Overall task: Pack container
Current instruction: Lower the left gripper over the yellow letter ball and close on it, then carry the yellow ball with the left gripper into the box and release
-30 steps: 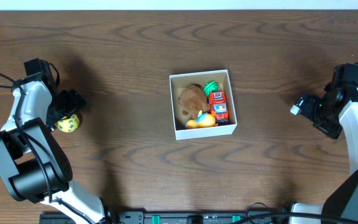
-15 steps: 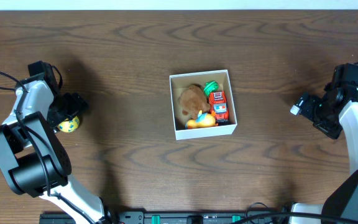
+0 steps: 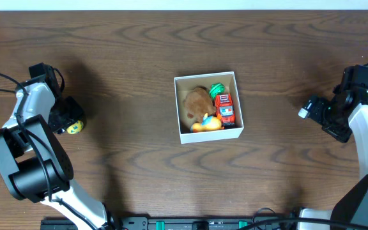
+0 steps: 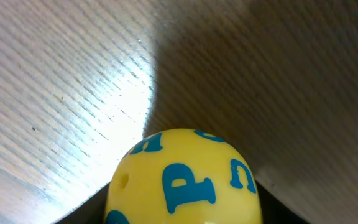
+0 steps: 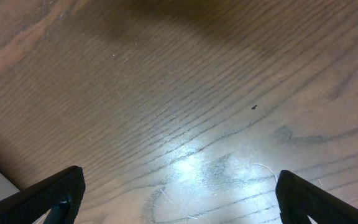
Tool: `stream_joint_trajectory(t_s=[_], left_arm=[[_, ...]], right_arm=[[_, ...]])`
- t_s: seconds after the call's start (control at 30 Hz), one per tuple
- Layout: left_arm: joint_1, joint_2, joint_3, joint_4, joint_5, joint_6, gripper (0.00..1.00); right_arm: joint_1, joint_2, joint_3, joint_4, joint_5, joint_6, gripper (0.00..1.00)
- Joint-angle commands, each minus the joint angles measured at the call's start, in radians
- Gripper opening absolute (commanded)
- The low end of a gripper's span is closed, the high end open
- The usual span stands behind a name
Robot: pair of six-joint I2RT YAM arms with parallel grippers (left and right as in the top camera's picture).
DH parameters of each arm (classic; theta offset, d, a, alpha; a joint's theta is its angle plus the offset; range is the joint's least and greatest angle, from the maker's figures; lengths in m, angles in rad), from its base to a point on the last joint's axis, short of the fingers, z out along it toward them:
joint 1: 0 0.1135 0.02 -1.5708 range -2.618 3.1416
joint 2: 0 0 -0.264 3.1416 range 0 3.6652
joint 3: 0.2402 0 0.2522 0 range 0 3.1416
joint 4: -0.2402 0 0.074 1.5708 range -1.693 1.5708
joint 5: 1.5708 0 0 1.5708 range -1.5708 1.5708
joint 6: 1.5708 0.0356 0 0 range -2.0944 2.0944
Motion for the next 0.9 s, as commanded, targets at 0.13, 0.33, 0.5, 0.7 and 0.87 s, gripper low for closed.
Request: stream_joint_trajectory(t_s=[0.13, 0.33, 0.5, 0.7, 0.87], left_arm=[[0.003, -0.01, -0.008, -0.019, 0.0, 0.001, 0.39], [-0.06, -0.13, 0.039, -0.045, 0.0, 0.001, 0.36], [-0.199, -0.321, 0.063, -0.08, 0.039, 0.014, 0.31], [-0.485, -0.542, 0.063, -0.079, 0.085, 0.026, 0.3], [-0.738, -0.592, 0.063, -0.044, 0.085, 0.066, 0.3]], right_arm=[[-0.002, 0.003, -0.004, 0.001, 0.0, -0.012, 0.99], [-0.002, 0.003, -0.004, 0.0, 0.0, -0.012, 0.99], [-0.002, 0.003, -0.004, 0.0, 0.0, -0.012, 0.99], [-0.002, 0.003, -0.004, -0.001, -0.004, -0.011, 0.99], [-0.002, 0.003, -0.004, 0.0, -0.005, -0.011, 0.99]])
